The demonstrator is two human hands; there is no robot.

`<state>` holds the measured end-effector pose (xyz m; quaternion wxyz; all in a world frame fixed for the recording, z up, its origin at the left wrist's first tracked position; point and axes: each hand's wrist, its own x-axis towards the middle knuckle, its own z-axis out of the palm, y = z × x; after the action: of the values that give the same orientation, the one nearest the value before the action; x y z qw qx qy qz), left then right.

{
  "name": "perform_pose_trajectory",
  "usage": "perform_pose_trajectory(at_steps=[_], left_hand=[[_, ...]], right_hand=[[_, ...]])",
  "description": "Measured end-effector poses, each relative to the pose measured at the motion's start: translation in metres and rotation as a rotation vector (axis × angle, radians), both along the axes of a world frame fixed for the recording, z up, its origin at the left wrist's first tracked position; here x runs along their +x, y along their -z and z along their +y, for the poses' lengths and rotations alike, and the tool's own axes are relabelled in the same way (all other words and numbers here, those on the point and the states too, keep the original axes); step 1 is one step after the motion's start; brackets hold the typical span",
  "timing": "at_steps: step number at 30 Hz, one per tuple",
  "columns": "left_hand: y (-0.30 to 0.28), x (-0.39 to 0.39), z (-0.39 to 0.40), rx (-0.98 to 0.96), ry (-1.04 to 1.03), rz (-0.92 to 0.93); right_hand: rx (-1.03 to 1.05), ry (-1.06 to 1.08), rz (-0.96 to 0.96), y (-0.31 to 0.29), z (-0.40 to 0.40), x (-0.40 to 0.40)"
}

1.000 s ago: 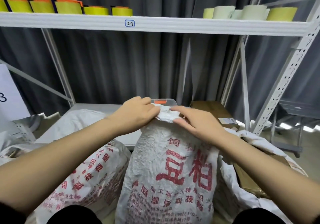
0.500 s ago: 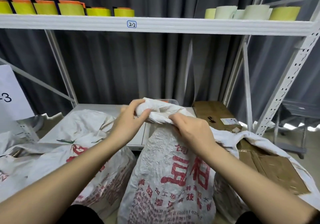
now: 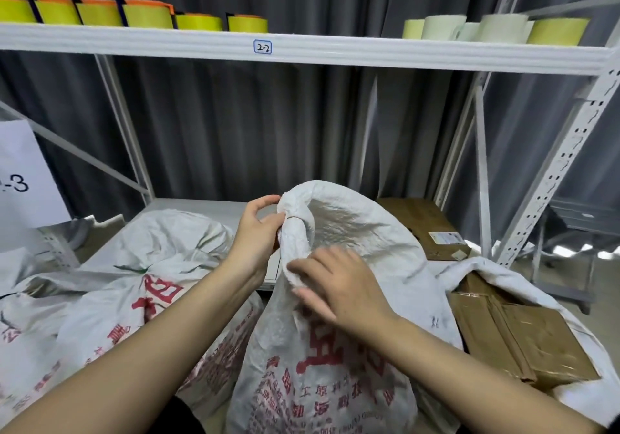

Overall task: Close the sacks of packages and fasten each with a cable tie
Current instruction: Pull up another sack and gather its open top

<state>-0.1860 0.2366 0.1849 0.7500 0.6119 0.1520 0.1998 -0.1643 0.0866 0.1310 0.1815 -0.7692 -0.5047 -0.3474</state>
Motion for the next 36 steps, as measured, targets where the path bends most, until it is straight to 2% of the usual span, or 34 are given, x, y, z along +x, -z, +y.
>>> perform_pose_trajectory(at_steps=[3,5,8,11,13,16,18,20,24,25,26,27,28,30,31,33,34,36], left_hand=[[-0.001,-0.013,0.001,0.136,0.079,-0.032],[-0.003,-0.022,-0.002,0.195,0.143,-0.065],[-0.005,-0.031,-0.001,0.151,0.204,-0.056],[-0.004,-0.035,0.009,0.112,0.205,0.0],[-0.001,-0.04,0.01,0.281,0.131,0.029],[0.015,-0.05,0.006,0.782,-0.035,-0.007],[0.026,-0.055,0.006,0.903,-0.071,-0.037],[0.033,-0.053,0.012,0.761,-0.027,-0.077],[0.035,-0.046,0.019,0.164,0.197,0.012],[0.032,-0.047,0.018,0.067,0.206,0.037],[0.031,-0.048,0.015,0.069,0.174,0.044],[0.03,-0.049,0.012,0.218,0.104,0.049],[0.031,-0.05,0.009,0.513,0.015,0.058],[0.035,-0.053,0.006,1.229,-0.239,0.01],[0.04,-0.051,0.007,1.447,-0.307,-0.075],[0.047,-0.049,0.012,1.585,-0.325,-0.143],[0.048,-0.049,0.016,1.542,-0.309,-0.129],[0.048,-0.049,0.019,1.291,-0.268,-0.093]], right_hand=[[0.226,0.045,0.007,-0.028,0.007,0.012],[0.151,0.067,0.069,-0.046,0.013,0.028],[-0.081,-0.102,0.317,-0.055,0.014,0.046],[-0.091,-0.169,0.389,-0.046,0.012,0.05],[-0.052,-0.168,0.446,-0.043,0.014,0.046],[0.007,-0.119,0.565,-0.043,0.015,0.045],[0.007,-0.123,0.66,-0.046,0.015,0.046],[-0.004,-0.185,0.768,-0.051,0.017,0.05],[-0.051,-0.278,1.039,-0.057,0.019,0.057],[-0.058,-0.287,1.097,-0.057,0.019,0.056],[-0.052,-0.296,1.148,-0.055,0.02,0.055],[-0.037,-0.305,1.187,-0.053,0.022,0.054],[-0.018,-0.311,1.216,-0.052,0.024,0.053],[0.019,-0.32,1.245,-0.051,0.027,0.05],[0.029,-0.327,1.239,-0.05,0.028,0.049],[0.019,-0.296,1.138,-0.045,0.028,0.048],[-0.014,-0.241,1.032,-0.039,0.026,0.048],[-0.091,-0.076,0.723,-0.023,0.016,0.043]])
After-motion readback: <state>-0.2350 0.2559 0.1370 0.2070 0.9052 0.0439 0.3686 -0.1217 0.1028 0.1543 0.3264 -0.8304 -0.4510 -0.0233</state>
